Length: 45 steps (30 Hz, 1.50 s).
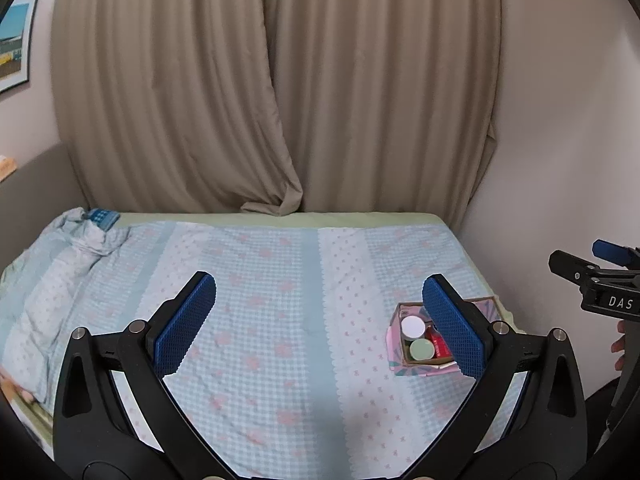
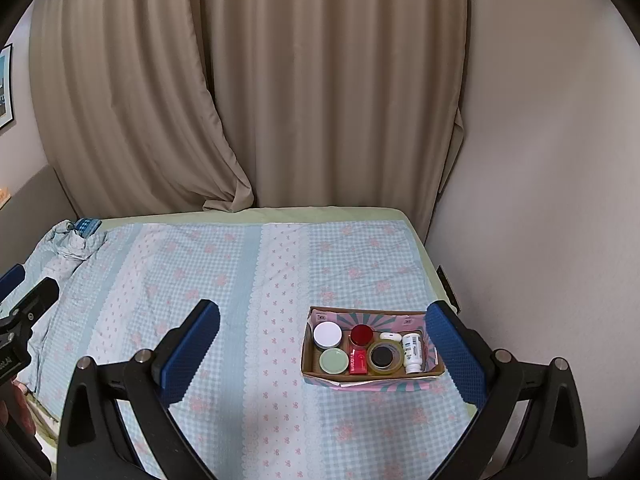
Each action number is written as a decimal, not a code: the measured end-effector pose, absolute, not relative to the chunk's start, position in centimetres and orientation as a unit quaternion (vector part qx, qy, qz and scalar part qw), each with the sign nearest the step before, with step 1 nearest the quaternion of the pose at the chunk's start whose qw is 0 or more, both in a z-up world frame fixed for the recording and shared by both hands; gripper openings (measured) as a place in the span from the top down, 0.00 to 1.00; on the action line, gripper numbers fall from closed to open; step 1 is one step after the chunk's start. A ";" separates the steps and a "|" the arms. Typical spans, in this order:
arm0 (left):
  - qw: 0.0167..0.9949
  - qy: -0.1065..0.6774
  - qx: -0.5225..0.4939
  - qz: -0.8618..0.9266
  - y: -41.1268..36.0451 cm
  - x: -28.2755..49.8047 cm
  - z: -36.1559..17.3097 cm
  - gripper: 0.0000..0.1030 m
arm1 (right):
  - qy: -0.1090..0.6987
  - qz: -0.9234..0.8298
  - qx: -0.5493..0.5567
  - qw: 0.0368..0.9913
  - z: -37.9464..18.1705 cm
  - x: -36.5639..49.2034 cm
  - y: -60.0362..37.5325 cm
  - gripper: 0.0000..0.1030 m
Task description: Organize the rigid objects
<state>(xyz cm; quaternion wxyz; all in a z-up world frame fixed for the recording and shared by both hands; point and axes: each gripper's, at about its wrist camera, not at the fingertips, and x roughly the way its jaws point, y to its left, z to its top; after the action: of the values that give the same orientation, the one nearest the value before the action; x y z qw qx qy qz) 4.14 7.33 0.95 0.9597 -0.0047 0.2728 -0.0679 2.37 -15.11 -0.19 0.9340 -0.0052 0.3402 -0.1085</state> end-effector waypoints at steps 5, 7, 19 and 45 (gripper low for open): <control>0.959 0.275 -0.002 -0.069 7.0 4.2 0.9 0.00 | 0.339 -0.106 -0.006 0.935 -0.2 2.5 -15.0 0.00; 0.959 0.274 0.000 -0.069 6.9 4.0 1.0 0.00 | 0.337 -0.106 -0.004 0.935 -0.2 2.4 -14.9 0.00; 0.960 0.273 -0.002 -0.065 7.1 4.2 0.8 0.00 | 0.335 -0.098 -0.004 0.937 -0.4 2.7 -14.9 0.00; 0.963 0.268 -0.012 -0.038 7.4 5.6 -0.6 0.00 | 0.341 -0.102 -0.005 0.934 -0.7 4.3 -15.4 0.00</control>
<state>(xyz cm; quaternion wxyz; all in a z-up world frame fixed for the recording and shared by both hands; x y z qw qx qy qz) 5.61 7.41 -0.60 0.9626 -0.0118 0.2680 -0.0380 4.26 -15.42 -0.75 0.9344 -0.0049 0.3412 -0.1023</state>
